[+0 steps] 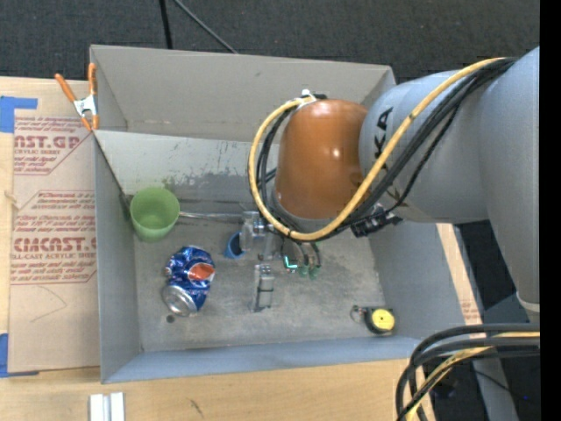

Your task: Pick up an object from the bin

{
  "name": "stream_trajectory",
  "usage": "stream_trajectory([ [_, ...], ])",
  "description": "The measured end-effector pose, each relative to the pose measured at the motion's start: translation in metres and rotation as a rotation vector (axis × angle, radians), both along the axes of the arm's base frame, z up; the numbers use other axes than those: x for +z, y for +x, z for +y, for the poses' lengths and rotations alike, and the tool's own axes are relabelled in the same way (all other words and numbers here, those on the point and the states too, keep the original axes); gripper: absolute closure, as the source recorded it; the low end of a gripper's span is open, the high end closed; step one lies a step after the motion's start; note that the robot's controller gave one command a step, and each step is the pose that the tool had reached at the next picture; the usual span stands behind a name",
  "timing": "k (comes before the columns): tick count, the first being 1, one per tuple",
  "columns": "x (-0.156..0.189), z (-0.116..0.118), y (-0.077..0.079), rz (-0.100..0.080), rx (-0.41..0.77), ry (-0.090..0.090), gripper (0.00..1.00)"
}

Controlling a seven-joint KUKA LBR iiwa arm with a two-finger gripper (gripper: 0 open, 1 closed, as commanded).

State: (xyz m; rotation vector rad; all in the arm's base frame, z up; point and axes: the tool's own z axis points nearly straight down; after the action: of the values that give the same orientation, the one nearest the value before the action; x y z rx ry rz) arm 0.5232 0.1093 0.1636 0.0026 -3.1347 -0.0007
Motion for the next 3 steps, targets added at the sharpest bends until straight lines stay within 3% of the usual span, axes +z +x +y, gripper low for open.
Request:
stream_trajectory([
  [1,-0.0771,0.0554,0.0163,-0.001,-0.013,0.001,0.0],
  [2,-0.0727,0.0525,0.0184,-0.007,-0.018,0.001,1.0],
  [3,-0.0727,0.0523,0.0184,-0.007,-0.018,0.001,0.0],
])
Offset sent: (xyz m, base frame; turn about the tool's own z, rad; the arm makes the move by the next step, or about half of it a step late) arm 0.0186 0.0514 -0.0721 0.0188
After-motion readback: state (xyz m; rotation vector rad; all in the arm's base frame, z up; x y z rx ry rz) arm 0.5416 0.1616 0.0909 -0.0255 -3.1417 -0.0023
